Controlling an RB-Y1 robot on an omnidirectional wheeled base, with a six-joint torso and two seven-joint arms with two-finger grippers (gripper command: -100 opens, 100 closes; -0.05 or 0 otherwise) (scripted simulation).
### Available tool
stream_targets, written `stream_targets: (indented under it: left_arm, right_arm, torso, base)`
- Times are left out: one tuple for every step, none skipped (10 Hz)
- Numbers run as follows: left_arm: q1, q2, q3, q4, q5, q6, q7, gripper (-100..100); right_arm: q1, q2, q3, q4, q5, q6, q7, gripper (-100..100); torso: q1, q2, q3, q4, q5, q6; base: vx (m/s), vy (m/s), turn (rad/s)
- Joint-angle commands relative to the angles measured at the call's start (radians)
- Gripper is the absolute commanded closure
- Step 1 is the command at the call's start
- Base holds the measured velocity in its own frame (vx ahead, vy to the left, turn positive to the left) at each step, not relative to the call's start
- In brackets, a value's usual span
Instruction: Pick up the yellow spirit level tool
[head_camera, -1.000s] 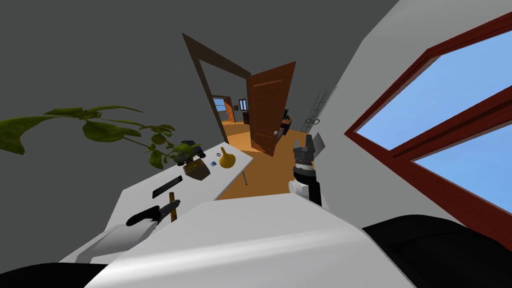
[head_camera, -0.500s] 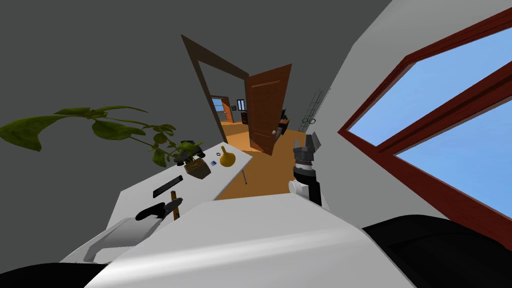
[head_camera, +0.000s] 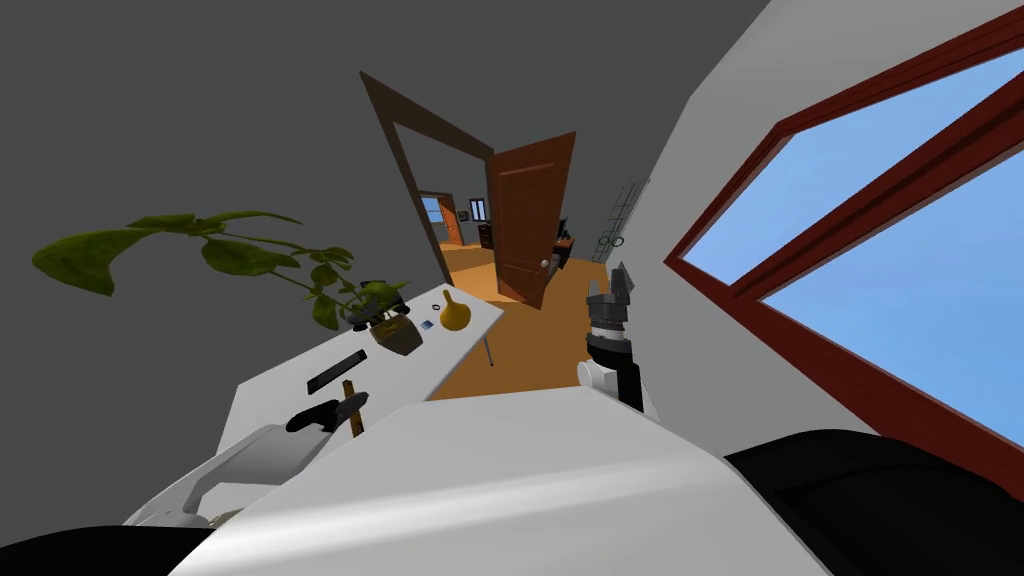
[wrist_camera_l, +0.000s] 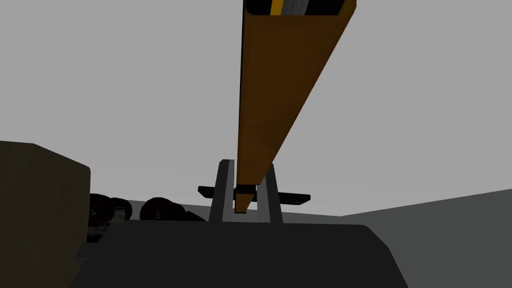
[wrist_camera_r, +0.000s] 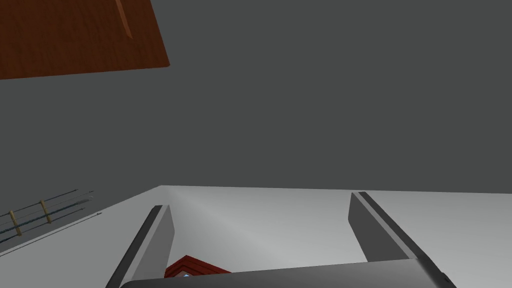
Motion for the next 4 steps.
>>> stream_targets:
  left_arm:
    - [-0.002, 0.006, -0.010, -0.033, -0.038, 0.039, 0.050, 100]
    - [-0.002, 0.006, -0.010, -0.033, -0.038, 0.039, 0.065, 100]
    - [-0.004, 0.004, -0.009, -0.029, -0.034, 0.034, 0.052, 100]
    - [-0.004, 0.004, -0.009, -0.030, -0.035, 0.036, 0.056, 0]
  right_arm:
    - [0.000, 0.000, 0.000, 0.000, 0.000, 0.000, 0.000, 0]
    - [0.000, 0.000, 0.000, 0.000, 0.000, 0.000, 0.000, 0]
    - [0.000, 0.000, 0.000, 0.000, 0.000, 0.000, 0.000, 0]
    - [0.000, 0.000, 0.000, 0.000, 0.000, 0.000, 0.000, 0]
  torso:
    - [0.000, 0.000, 0.000, 0.000, 0.000, 0.000]
    - [0.000, 0.001, 0.000, 0.000, 0.000, 0.000]
    - [0.000, 0.001, 0.000, 0.000, 0.000, -0.001]
    - [-0.001, -0.001, -0.001, 0.000, 0.000, -0.001]
  base:
    - [-0.073, 0.035, -0.095]
    - [-0.060, 0.021, -0.059]
    - [-0.021, 0.005, -0.006]
    - [0.000, 0.000, 0.000]
